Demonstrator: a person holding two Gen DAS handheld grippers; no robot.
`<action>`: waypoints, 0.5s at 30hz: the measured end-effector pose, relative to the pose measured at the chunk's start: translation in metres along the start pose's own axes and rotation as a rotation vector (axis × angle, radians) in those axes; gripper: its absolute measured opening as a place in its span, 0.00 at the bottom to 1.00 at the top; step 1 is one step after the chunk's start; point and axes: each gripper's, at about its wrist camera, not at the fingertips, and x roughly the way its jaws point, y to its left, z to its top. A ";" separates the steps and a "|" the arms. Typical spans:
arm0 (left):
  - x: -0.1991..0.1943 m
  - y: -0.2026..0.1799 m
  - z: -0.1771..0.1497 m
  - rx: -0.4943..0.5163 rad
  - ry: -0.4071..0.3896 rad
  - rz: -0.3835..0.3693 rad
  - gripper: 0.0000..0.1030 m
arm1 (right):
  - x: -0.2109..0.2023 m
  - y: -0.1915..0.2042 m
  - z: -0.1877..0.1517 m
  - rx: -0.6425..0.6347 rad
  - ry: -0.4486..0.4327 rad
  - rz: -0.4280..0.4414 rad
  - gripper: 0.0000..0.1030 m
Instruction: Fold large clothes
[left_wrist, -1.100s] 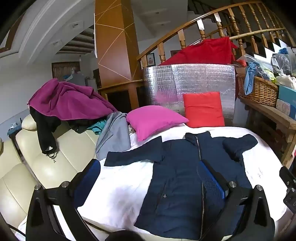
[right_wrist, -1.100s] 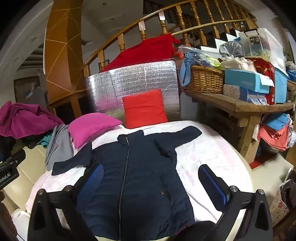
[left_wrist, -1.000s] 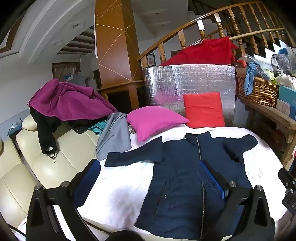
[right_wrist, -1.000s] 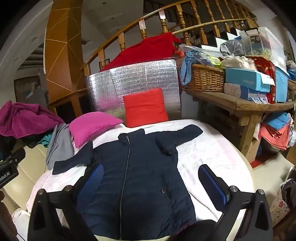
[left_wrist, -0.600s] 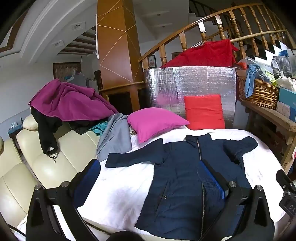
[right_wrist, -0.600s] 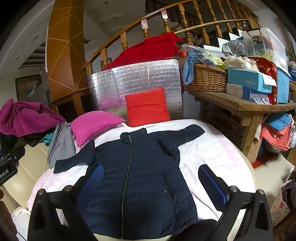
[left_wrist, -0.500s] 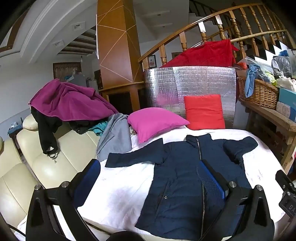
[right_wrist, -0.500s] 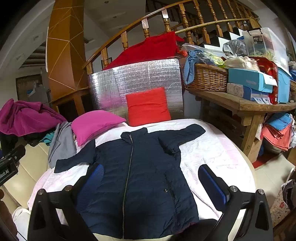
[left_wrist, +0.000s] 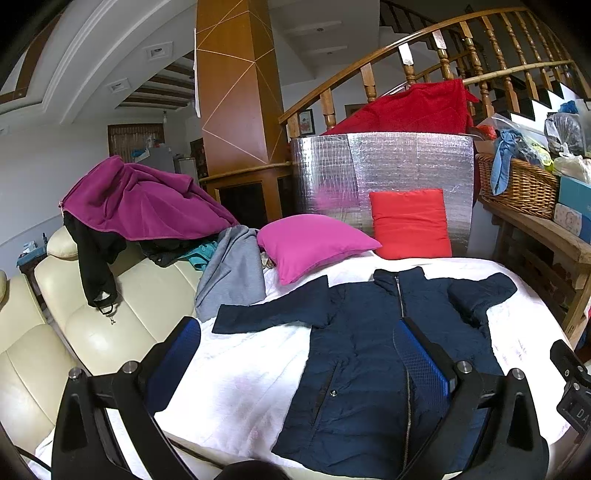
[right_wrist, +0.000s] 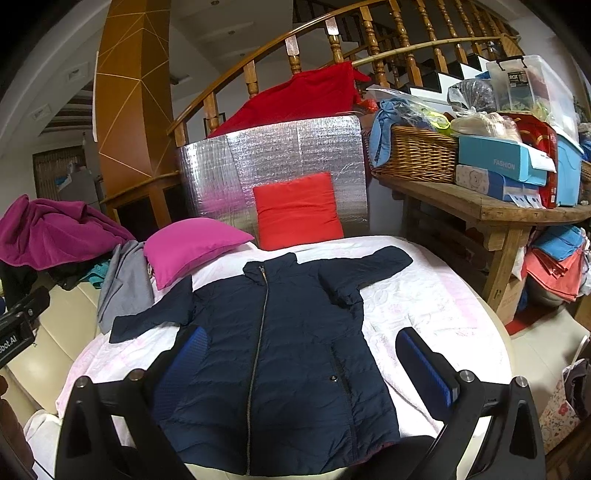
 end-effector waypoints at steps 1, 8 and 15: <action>0.000 0.000 0.000 -0.001 0.000 -0.001 1.00 | 0.000 0.000 0.000 0.000 0.001 0.000 1.00; 0.000 0.001 0.000 0.002 0.002 -0.003 1.00 | 0.001 -0.001 0.000 0.001 0.003 -0.001 1.00; 0.002 0.000 -0.001 0.005 0.009 -0.001 1.00 | 0.002 -0.002 -0.001 0.002 0.009 0.000 1.00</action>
